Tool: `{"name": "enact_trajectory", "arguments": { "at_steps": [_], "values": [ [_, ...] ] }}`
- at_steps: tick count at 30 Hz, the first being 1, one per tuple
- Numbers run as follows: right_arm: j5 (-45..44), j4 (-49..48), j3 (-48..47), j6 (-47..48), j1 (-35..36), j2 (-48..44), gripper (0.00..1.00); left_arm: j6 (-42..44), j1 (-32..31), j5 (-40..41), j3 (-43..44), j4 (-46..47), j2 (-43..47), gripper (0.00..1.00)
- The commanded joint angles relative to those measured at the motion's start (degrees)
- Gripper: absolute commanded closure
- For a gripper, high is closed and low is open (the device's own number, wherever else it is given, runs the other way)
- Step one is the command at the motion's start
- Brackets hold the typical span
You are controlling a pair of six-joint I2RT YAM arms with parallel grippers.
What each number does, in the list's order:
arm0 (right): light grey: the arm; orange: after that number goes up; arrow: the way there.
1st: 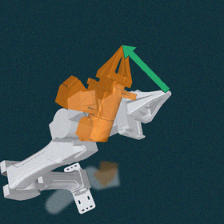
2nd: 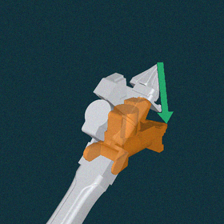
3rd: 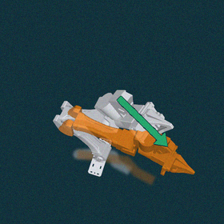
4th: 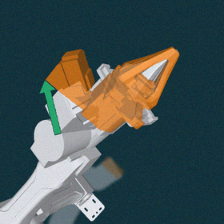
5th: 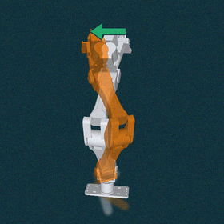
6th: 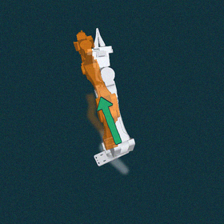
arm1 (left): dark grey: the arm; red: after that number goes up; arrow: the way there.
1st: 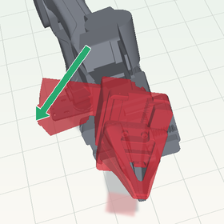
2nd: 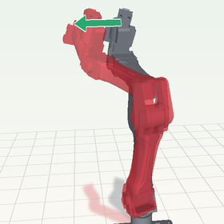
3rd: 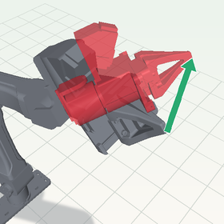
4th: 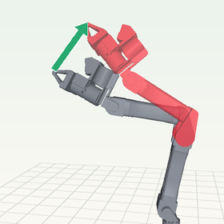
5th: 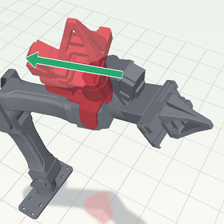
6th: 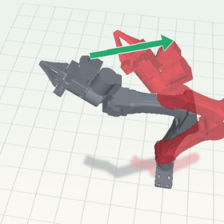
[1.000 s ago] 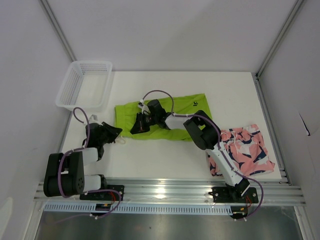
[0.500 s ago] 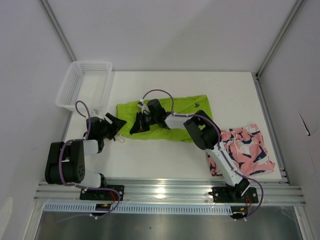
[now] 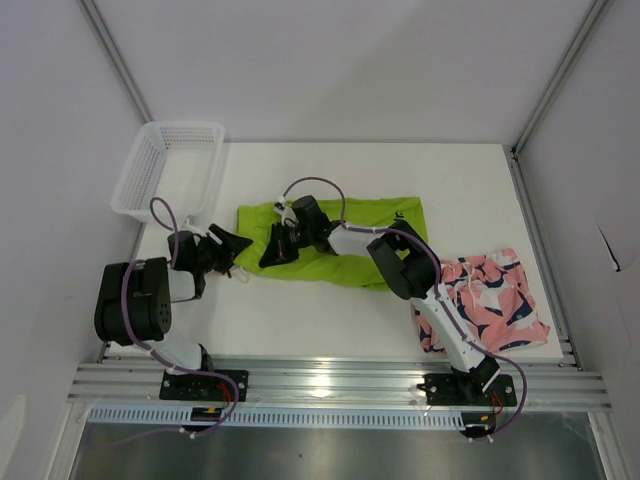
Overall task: Fold and stack the shorts
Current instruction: Fold the shorts
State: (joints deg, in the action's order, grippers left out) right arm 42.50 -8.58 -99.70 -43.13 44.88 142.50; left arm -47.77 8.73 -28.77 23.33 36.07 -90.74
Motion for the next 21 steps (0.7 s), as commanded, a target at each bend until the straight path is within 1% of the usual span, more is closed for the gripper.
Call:
{"name": "enact_trajectory", "arguments": {
  "at_steps": [1, 2, 3, 4, 5, 7, 8, 10, 11, 14, 16, 17, 21],
  "values": [
    [-1.5, 7.3, -2.2, 4.0, 0.6, 2.9, 0.87, 1.2, 0.2, -5.1, 0.5, 2.9, -2.2, 0.3],
    [-1.3, 8.2, -2.9, 4.5, 0.5, 3.1, 0.87, 1.4, 0.2, -5.8, 0.5, 3.0, -2.2, 0.34],
    [-1.2, 8.2, -3.0, 4.9, 0.3, 3.1, 0.87, 1.4, 0.2, -5.9, 0.3, 3.5, -2.2, 0.44],
    [-1.1, 8.2, -3.1, 4.9, 0.3, 3.2, 0.86, 1.5, 0.2, -6.1, 0.2, 4.0, -2.2, 0.49],
    [-0.6, 8.2, -3.1, 4.9, 0.1, 3.1, 0.86, 1.6, 0.2, -6.2, -0.1, 4.4, -2.1, 0.58],
    [-0.5, 8.1, -3.1, 5.3, -0.2, 3.0, 0.84, 2.0, 0.2, -6.2, -0.1, 4.4, -1.7, 0.65],
    [-0.2, 7.7, -2.4, 5.3, -0.4, 2.3, 0.83, 2.1, 0.2, -6.1, -0.3, 4.3, -1.6, 0.7],
    [0.4, 6.1, -1.2, 4.8, -1.0, 1.0, 0.82, 2.2, 0.2, -5.7, -0.6, 4.2, -1.3, 0.75],
    [0.3, 4.8, 0.2, 4.7, -1.4, -0.6, 0.82, 2.2, 0.3, -5.4, -0.7, 4.1, -1.1, 0.79],
    [-0.2, 3.6, 2.3, 5.7, -2.2, -3.9, 0.79, 2.2, 0.3, -4.5, -1.0, 3.7, -0.5, 0.85],
    [-2.0, 4.0, 4.0, 6.8, -2.8, -7.0, 0.77, 2.2, 0.2, -3.9, -1.3, 3.4, -0.1, 0.88],
    [-2.7, 5.2, 4.2, 8.1, -3.0, -7.9, 0.73, 2.2, 0.2, -3.7, -1.4, 3.2, 0.2, 0.89],
    [-5.6, 5.9, 5.7, 9.0, -4.1, -10.1, 0.7, 2.8, 0.1, -2.6, -2.6, 2.3, 2.5, 0.92]
  ]
}}
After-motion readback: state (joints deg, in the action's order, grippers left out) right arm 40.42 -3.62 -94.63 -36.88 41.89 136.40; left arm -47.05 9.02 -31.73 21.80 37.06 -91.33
